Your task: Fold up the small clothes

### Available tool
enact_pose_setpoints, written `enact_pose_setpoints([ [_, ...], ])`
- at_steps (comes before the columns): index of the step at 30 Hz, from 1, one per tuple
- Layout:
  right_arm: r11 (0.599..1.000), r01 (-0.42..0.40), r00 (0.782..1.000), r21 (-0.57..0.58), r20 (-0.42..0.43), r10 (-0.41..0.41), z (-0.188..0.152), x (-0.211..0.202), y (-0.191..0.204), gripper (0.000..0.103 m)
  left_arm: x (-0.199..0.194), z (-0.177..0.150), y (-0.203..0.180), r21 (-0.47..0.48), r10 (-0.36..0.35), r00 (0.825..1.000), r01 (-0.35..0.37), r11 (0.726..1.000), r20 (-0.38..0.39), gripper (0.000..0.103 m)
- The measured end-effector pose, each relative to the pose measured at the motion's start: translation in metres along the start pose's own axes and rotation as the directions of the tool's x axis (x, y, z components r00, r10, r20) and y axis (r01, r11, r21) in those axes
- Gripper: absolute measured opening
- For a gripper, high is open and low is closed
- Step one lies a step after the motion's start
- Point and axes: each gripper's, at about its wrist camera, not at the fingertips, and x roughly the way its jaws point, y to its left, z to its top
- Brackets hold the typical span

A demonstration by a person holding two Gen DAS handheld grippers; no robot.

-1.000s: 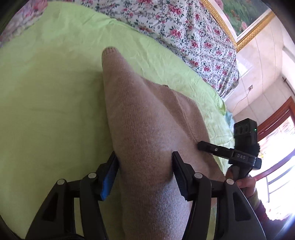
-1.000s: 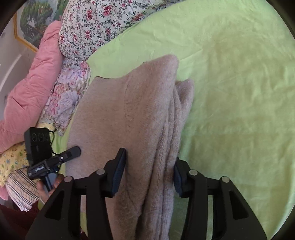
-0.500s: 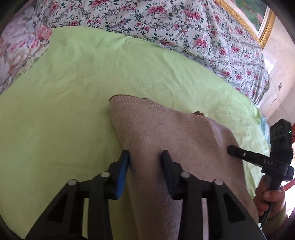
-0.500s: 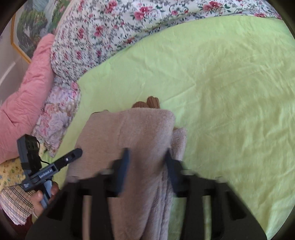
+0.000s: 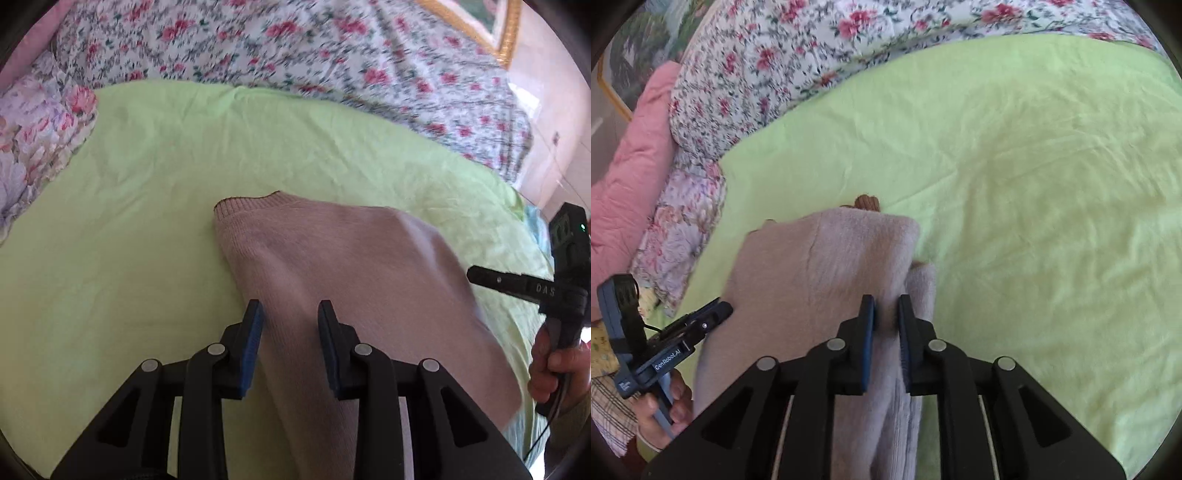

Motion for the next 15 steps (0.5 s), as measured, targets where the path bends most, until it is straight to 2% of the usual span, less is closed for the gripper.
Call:
enact_pose_setpoints([
  [2, 1.0, -0.021, 1.0, -0.003, 0.018, 0.021, -0.013, -0.025, 0.001, 0.015, -0.026, -0.018, -0.005, 0.027, -0.03, 1.0, 0.029, 0.999, 0.008, 0.031],
  [4, 0.999, -0.035, 0.999, -0.008, 0.037, 0.035, -0.033, -0.052, 0.002, 0.025, -0.054, -0.043, -0.008, 0.049, -0.059, 0.998, 0.058, 0.997, 0.015, 0.032],
  [6, 0.999, -0.04, 0.998, 0.0, 0.056, 0.04, -0.056, -0.075, 0.003, 0.052, -0.08, -0.071, -0.013, 0.072, -0.076, 0.997, 0.074, 0.995, 0.017, 0.032],
  [8, 0.999, -0.049, 0.996, 0.011, 0.078, 0.048, -0.078, -0.09, 0.002, 0.054, -0.096, -0.095, -0.018, 0.071, -0.099, 0.995, 0.099, 0.993, -0.003, 0.032],
  [11, 0.997, -0.069, 0.996, 0.038, 0.062, 0.066, -0.106, -0.094, 0.003, 0.054, -0.104, -0.127, -0.028, 0.083, -0.13, 0.991, 0.132, 0.988, -0.028, 0.032],
  [15, 0.995, -0.079, 0.997, 0.066, 0.029, 0.077, -0.129, -0.084, 0.001, 0.054, -0.086, -0.146, -0.042, 0.134, -0.033, 0.999, 0.038, 0.99, -0.04, 0.032],
])
